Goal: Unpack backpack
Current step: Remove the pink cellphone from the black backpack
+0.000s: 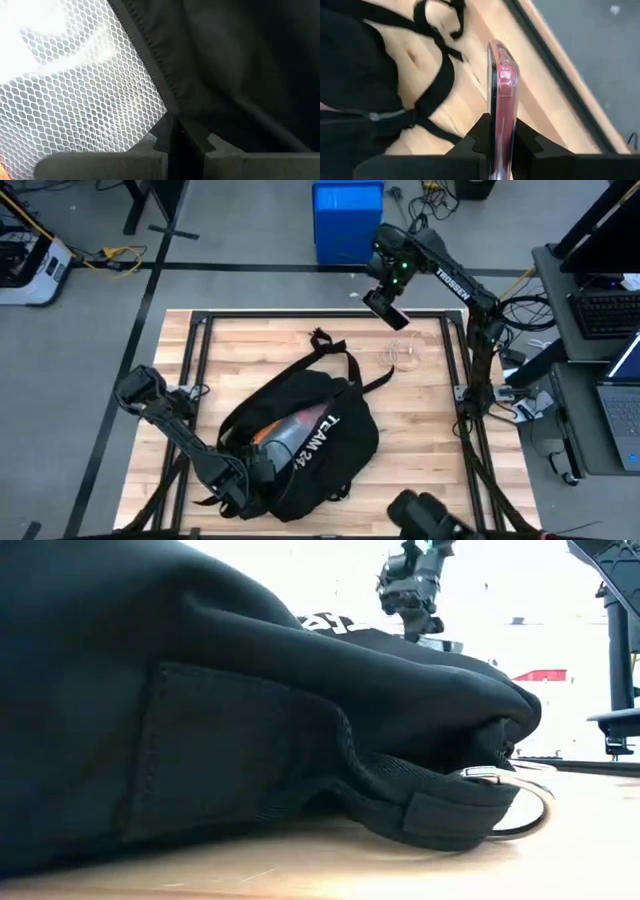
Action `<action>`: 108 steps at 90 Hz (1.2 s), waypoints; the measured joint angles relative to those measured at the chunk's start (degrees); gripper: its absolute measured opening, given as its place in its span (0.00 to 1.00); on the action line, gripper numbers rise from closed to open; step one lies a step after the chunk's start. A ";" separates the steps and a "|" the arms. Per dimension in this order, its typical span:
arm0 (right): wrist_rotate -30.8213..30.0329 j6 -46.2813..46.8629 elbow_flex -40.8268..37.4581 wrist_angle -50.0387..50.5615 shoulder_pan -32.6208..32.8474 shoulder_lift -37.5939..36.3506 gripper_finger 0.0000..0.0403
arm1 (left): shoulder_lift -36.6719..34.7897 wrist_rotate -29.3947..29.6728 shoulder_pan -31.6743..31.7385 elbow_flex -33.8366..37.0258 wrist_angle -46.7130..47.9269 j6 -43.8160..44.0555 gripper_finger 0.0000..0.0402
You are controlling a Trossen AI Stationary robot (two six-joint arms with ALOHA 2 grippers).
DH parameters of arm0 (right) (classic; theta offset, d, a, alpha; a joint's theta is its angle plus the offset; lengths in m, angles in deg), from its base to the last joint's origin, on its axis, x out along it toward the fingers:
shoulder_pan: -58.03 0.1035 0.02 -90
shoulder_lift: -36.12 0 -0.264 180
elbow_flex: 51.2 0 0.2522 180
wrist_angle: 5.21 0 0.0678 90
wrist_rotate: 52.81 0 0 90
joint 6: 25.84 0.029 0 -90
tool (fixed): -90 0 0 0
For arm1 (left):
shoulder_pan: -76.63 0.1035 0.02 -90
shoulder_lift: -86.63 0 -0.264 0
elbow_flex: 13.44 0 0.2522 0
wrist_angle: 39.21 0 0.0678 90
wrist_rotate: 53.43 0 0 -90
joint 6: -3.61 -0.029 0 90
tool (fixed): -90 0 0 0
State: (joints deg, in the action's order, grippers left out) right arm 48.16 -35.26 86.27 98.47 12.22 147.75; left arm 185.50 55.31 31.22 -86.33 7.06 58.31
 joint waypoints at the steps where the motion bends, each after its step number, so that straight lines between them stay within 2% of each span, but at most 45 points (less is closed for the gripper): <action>1: 0.01 -0.18 -0.51 0.00 -0.19 0.00 0.05 | 0.00 0.00 0.00 0.00 0.01 0.03 0.03; 20: 3.97 -3.38 -12.68 -1.07 -3.31 -0.51 0.05 | 0.00 -0.02 0.06 0.00 0.11 0.17 0.03; 34: 9.39 -6.44 -23.88 -7.48 -4.11 -4.09 0.05 | 0.00 -0.15 0.68 -0.04 0.62 0.13 0.03; 46: 10.47 -7.98 -33.93 -13.67 -5.58 -8.90 0.05 | 0.00 -1.03 2.06 -0.07 1.59 -0.02 0.03; 59: 14.08 -6.98 -45.56 -26.07 -8.30 -16.05 0.05 | 0.00 -1.32 3.96 -0.07 1.65 -2.50 0.03; 73: 16.72 -1.81 -56.53 -41.32 -10.97 -22.60 0.05 | -0.02 -2.29 6.04 -0.07 1.64 -4.18 0.03; 89: 18.05 2.93 -64.48 -50.26 -14.07 -24.17 0.05 | -0.02 -2.60 7.09 -0.07 1.48 -4.27 0.03; 108: 20.56 7.06 -69.65 -57.62 -17.57 -23.67 0.05 | -0.04 -2.60 7.14 -0.07 1.40 -4.53 0.03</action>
State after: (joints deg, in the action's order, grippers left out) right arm 68.72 -28.20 16.62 40.85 -5.35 124.08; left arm 185.45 52.72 38.36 -86.40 8.46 53.78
